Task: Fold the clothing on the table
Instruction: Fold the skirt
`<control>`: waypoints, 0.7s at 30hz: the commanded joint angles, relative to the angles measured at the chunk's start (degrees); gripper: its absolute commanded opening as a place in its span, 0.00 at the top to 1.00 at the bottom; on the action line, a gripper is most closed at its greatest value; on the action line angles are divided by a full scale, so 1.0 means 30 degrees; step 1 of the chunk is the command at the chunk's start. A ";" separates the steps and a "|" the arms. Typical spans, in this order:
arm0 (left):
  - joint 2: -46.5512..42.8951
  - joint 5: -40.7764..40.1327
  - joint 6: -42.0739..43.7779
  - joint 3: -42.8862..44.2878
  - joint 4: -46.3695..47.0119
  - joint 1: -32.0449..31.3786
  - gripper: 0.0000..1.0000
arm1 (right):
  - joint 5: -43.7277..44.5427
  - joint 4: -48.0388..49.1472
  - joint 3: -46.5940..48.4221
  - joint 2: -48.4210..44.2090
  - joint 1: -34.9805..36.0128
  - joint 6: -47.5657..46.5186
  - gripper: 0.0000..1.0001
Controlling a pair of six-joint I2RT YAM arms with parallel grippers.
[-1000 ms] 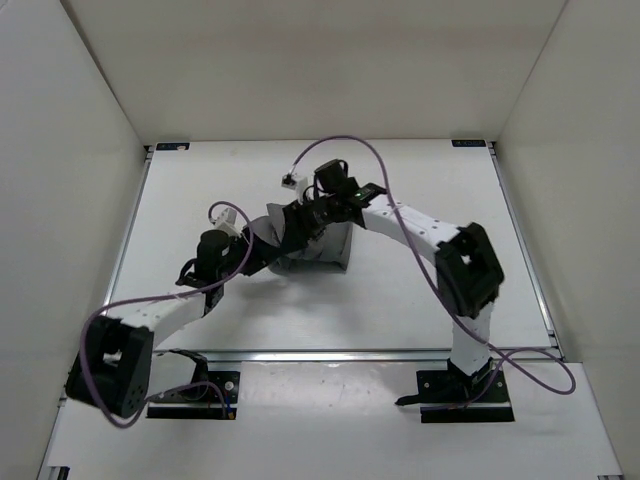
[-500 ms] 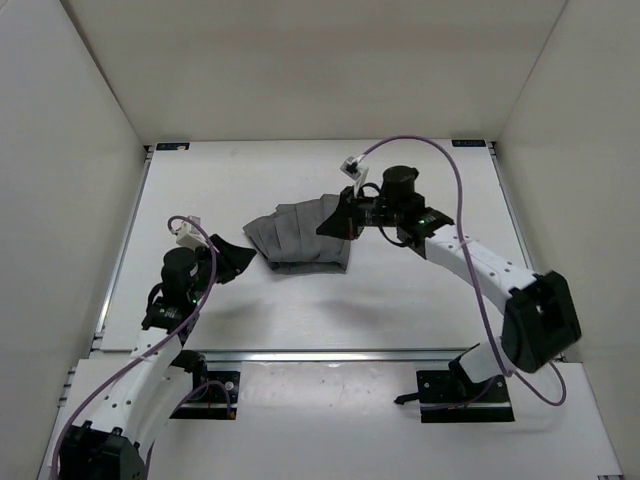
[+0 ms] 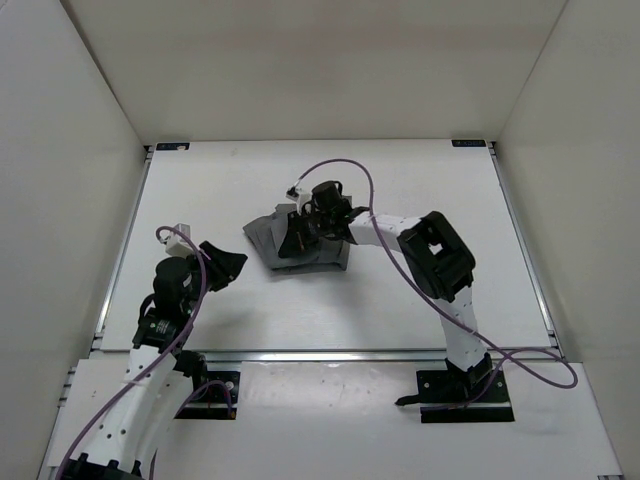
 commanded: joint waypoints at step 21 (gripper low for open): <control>0.3092 0.4761 0.4207 0.2283 0.0437 0.0020 0.02 | 0.4006 -0.2298 -0.5275 -1.2982 -0.3186 -0.2270 1.00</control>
